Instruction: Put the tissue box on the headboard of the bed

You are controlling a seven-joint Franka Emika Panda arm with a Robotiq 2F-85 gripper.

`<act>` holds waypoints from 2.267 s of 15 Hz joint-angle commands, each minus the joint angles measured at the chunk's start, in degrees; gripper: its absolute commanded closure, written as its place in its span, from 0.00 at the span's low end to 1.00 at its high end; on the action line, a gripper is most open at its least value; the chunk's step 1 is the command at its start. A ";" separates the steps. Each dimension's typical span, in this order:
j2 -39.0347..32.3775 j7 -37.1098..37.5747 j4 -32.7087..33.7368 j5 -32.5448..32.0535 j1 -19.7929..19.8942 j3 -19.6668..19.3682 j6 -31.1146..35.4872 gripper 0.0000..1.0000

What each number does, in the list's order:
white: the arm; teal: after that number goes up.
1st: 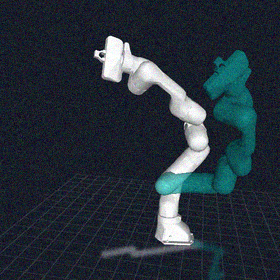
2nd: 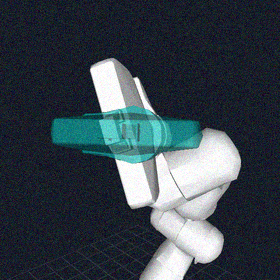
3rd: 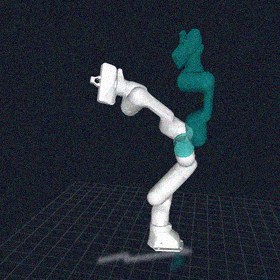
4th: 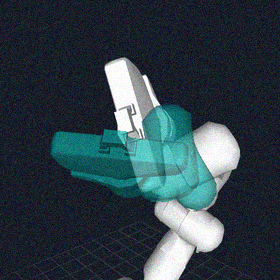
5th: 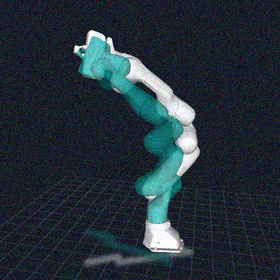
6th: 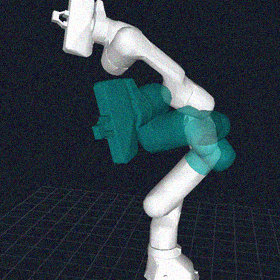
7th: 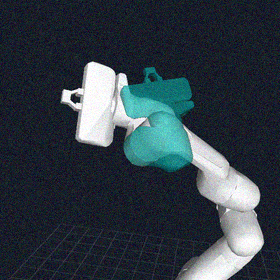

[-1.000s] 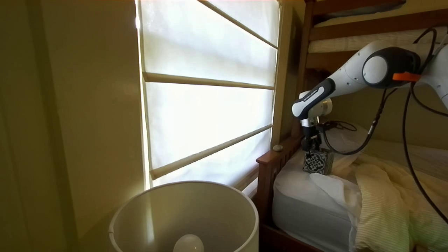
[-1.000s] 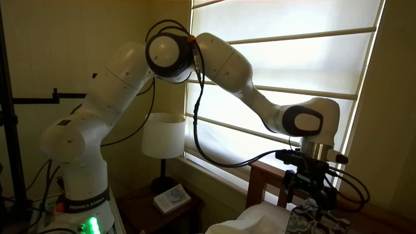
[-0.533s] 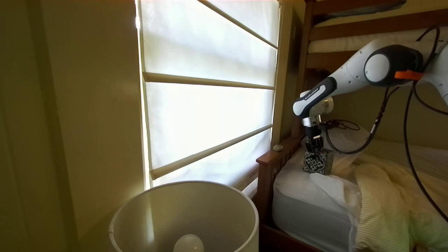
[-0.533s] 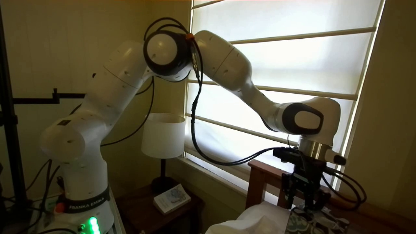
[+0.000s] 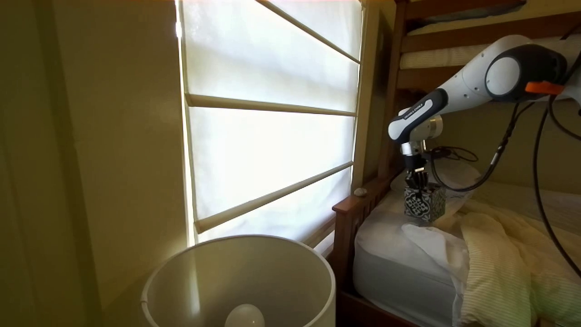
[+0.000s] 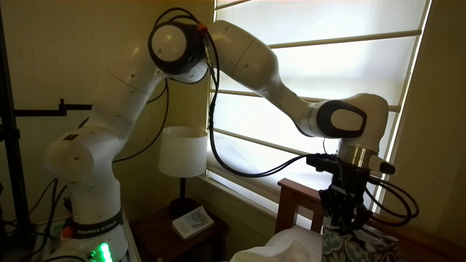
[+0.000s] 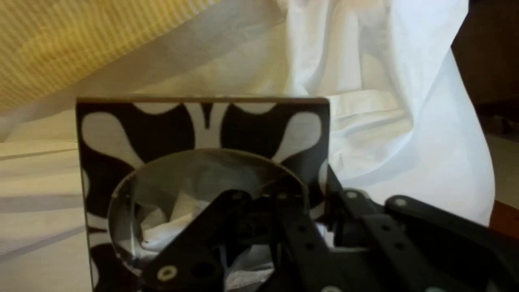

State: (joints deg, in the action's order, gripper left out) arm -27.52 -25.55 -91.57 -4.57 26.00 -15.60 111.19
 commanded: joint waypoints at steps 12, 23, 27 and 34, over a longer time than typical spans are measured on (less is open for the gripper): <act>33.35 -16.39 -38.46 -13.32 -9.91 3.09 4.92 0.98; 40.29 -23.18 -52.50 -18.47 -14.47 2.82 13.52 0.94; 43.61 -22.12 -49.98 -13.33 -16.02 3.62 11.37 0.98; 47.15 -6.82 -31.11 -5.09 -19.75 7.89 -7.47 0.98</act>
State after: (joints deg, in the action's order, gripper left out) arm 20.40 -39.26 -132.48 -12.09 7.76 -9.34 113.85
